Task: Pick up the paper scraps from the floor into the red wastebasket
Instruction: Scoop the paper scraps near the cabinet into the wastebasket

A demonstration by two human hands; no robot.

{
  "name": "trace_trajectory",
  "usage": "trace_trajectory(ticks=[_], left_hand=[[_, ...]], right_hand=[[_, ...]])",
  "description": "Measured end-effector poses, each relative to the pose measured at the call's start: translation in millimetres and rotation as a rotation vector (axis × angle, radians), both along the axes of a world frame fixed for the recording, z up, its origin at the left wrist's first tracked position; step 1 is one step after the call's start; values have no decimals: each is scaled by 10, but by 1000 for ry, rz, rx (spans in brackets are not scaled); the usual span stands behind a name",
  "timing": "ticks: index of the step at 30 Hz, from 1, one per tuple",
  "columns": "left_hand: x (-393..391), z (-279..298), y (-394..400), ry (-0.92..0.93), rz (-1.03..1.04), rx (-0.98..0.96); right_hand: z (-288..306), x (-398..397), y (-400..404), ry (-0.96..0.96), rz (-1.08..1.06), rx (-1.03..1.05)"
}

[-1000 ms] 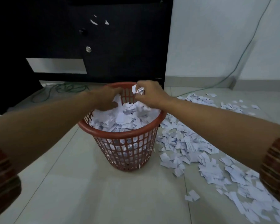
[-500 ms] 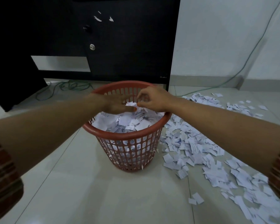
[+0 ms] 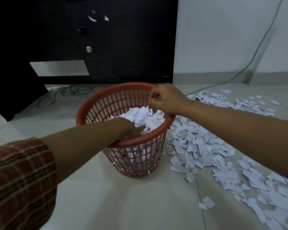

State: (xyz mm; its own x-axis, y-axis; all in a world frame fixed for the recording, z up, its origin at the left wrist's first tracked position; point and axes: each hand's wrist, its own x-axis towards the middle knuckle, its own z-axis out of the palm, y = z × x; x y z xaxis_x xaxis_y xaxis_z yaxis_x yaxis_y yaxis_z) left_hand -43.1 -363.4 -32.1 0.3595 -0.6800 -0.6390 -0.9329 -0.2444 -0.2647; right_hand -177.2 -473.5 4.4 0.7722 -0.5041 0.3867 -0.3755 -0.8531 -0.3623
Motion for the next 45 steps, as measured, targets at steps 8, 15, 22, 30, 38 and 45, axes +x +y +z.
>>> trace_trajectory(ticks=[8,15,22,30,38,45], left_hand=[[169,101,-141,149,38,-72],[136,278,-322,100,-71,-483],[-169,402,-530,48,-249,-914],[-711,457,-831,134,-383,-1002],[-1449,97,-1088,118,-598,-812],[-1935,-453,-1213,18,-813,-617]], right_hand=[[-10,-123,5,-64,2,-70],[-53,-342,-67,-121,-99,-128],[-127,-727,-140,-132,-181,-132],[-419,-1472,-289,28,-287,-94],[-985,-2373,-311,286,-372,-45],[-1652,-2943,-10,657,-462,184]])
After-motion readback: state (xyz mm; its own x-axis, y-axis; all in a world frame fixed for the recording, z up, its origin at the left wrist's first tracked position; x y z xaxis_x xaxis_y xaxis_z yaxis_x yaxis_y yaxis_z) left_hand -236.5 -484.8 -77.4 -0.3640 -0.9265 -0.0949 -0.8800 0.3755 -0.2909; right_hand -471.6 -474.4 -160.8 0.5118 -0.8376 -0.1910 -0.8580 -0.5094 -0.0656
